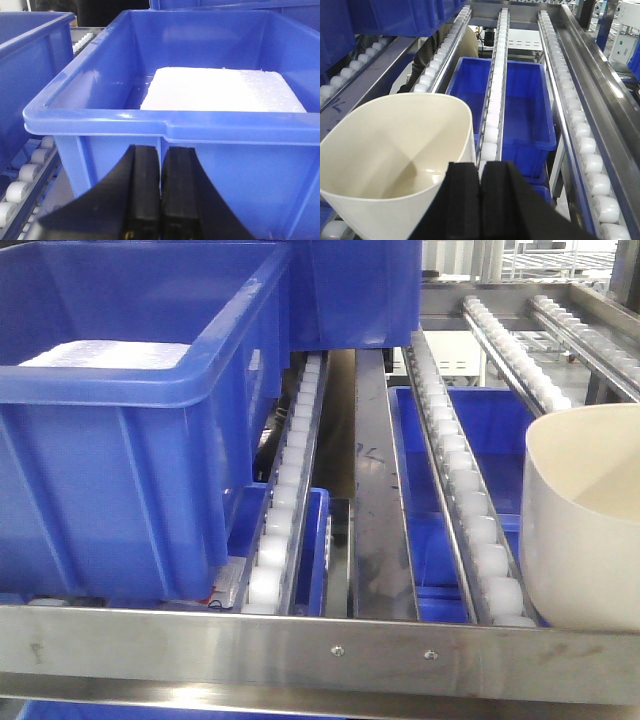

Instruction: Move white bin to right shelf second layer

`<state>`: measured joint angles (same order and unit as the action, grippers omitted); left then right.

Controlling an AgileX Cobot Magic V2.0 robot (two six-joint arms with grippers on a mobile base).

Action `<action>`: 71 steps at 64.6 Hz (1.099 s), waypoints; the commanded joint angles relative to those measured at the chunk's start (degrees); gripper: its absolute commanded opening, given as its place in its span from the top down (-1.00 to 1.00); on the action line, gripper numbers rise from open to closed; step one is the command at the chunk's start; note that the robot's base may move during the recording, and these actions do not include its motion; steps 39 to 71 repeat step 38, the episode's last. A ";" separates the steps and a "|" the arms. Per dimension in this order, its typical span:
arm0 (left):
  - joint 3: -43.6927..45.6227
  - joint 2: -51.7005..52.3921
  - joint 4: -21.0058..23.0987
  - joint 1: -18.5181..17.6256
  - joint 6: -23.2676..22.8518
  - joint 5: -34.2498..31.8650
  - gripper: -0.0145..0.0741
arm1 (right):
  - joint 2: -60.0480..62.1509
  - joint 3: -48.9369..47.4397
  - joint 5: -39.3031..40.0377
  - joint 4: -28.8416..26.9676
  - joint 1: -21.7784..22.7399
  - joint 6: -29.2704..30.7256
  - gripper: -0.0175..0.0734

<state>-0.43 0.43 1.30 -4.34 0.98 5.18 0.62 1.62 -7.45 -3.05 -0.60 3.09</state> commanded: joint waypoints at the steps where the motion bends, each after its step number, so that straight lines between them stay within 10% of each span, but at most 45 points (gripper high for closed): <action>1: -2.11 0.92 0.36 -0.23 -0.27 -4.62 0.48 | 1.12 -0.86 5.46 -0.34 0.15 0.44 0.49; 71: -2.11 0.92 0.36 -0.23 -0.27 -4.62 0.48 | 1.12 -0.86 5.46 -0.34 0.15 0.44 0.49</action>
